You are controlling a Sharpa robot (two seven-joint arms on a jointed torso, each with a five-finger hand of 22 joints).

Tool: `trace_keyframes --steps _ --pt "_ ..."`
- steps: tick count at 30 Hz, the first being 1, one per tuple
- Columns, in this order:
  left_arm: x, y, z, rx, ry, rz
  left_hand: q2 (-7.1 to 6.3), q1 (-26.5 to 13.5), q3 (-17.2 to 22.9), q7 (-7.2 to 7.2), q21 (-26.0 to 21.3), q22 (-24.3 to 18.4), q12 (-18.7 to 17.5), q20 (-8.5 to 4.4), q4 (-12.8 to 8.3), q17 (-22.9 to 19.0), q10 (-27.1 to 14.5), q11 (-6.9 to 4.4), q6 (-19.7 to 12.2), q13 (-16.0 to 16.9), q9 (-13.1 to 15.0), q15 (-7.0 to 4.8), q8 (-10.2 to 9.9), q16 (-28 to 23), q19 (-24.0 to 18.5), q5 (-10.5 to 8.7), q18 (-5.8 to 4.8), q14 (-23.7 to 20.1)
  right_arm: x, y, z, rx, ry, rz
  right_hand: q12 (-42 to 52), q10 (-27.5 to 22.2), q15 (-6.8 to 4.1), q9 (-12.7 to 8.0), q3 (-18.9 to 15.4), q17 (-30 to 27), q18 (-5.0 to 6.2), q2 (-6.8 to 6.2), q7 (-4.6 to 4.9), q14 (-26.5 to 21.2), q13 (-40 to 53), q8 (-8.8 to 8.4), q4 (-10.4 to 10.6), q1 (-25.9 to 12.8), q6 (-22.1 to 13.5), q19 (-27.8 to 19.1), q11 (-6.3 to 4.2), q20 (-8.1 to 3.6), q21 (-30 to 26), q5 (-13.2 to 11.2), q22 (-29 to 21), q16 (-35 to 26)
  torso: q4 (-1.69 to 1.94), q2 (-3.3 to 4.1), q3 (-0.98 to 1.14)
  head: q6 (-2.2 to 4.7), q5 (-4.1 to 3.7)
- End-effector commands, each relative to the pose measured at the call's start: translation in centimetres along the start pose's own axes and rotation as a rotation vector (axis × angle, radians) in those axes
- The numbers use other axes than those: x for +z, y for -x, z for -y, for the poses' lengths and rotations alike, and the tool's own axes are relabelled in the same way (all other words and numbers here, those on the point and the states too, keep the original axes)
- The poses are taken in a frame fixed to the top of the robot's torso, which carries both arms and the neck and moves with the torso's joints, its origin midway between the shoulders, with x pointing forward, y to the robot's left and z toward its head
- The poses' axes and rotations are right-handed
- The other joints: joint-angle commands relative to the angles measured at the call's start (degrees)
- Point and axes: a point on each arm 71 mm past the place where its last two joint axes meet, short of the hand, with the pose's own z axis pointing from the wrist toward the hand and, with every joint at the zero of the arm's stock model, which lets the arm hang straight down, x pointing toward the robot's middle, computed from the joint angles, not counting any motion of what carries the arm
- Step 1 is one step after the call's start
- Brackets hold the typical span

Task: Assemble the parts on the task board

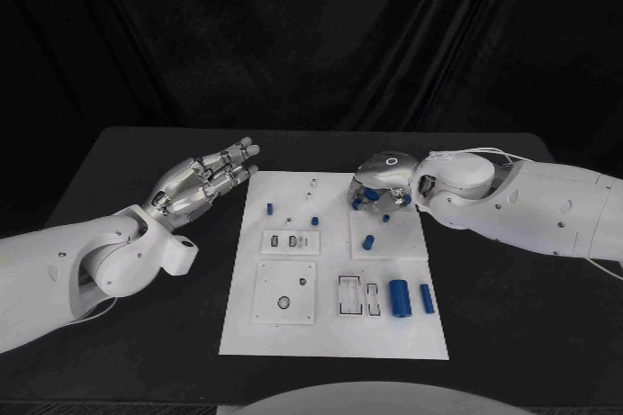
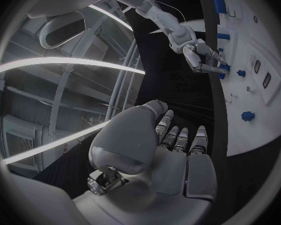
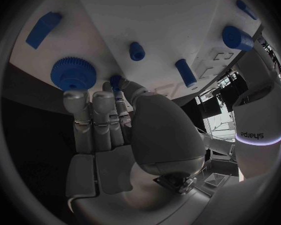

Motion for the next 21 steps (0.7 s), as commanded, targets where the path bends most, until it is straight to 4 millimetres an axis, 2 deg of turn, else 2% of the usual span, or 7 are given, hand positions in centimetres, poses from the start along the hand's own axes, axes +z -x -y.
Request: trace_keyframes --steps 1,5,11,15,21 --pt "0.0 -0.1 1.3 -0.009 -0.176 -0.011 -0.38 0.3 0.4 -0.10 0.1 0.1 0.3 0.41 0.0 -0.1 0.0 0.47 0.4 0.1 0.1 0.34 0.4 -0.2 0.1 0.32 1.05 0.0 -0.1 -0.1 -0.3 0.001 0.013 0.034 0.6 1.3 -0.31 1.0 0.4 0.5 -0.23 0.16 -0.20 0.2 0.2 1.01 -0.1 0.5 1.7 0.2 -0.43 -0.42 0.6 0.0 0.7 0.4 -0.03 -0.05 -0.01 0.10 0.17" --pt "-0.1 0.0 1.4 -0.007 -0.175 -0.007 -0.41 0.3 0.4 -0.07 0.1 0.1 0.3 0.48 0.0 -0.1 0.1 0.50 0.6 0.1 0.1 0.40 0.4 -0.2 0.2 0.32 1.06 0.0 -0.3 0.4 -0.5 0.023 0.016 0.078 0.7 2.2 -0.41 1.5 0.5 1.3 -0.39 0.20 -0.25 0.6 0.2 1.42 -0.2 0.6 2.6 0.7 -0.57 -0.54 1.3 -0.2 1.6 1.0 -0.05 -0.07 -0.01 0.28 0.33" --pt "-0.2 0.0 1.4 -0.002 -0.175 -0.003 -0.41 0.3 0.4 -0.07 0.1 0.1 0.3 0.48 0.0 -0.1 0.1 0.50 0.6 0.1 0.1 0.40 0.4 -0.2 0.2 0.32 1.06 0.0 0.3 2.7 -0.8 0.062 0.010 0.135 0.5 2.7 -0.50 1.9 0.3 5.3 -0.92 0.11 -0.27 2.1 0.1 1.46 0.1 0.3 2.9 2.3 -0.63 -0.69 3.4 -0.7 4.2 4.0 -0.08 -0.10 -0.01 0.45 0.60" --pt "-0.1 0.0 1.3 0.000 -0.174 -0.001 -0.44 0.3 0.5 -0.06 0.1 0.1 0.3 0.51 0.0 -0.1 0.1 0.51 0.6 0.1 0.1 0.41 0.4 -0.2 0.1 0.32 1.06 0.0 1.5 4.4 -1.0 0.059 0.010 0.158 0.3 2.6 -0.48 2.0 0.3 6.3 -1.03 0.04 -0.24 2.5 0.0 1.23 0.2 0.2 2.6 2.7 -0.58 -0.72 3.9 -0.8 4.8 4.8 -0.11 -0.12 -0.04 0.70 0.52" --pt "0.1 0.0 1.3 0.002 -0.177 -0.001 -0.54 0.2 0.5 -0.12 0.1 0.1 0.2 0.51 0.0 -0.1 0.0 0.43 0.1 0.1 0.0 0.38 0.3 -0.2 0.1 0.25 1.06 0.0 3.7 5.6 -1.2 0.046 0.012 0.159 -0.1 2.2 -0.37 2.0 0.5 7.4 -1.16 -0.05 -0.06 2.8 0.0 0.75 0.3 0.2 2.0 3.0 -0.40 -0.68 4.4 -0.6 5.5 5.7 0.02 -0.13 -0.04 1.09 0.60"
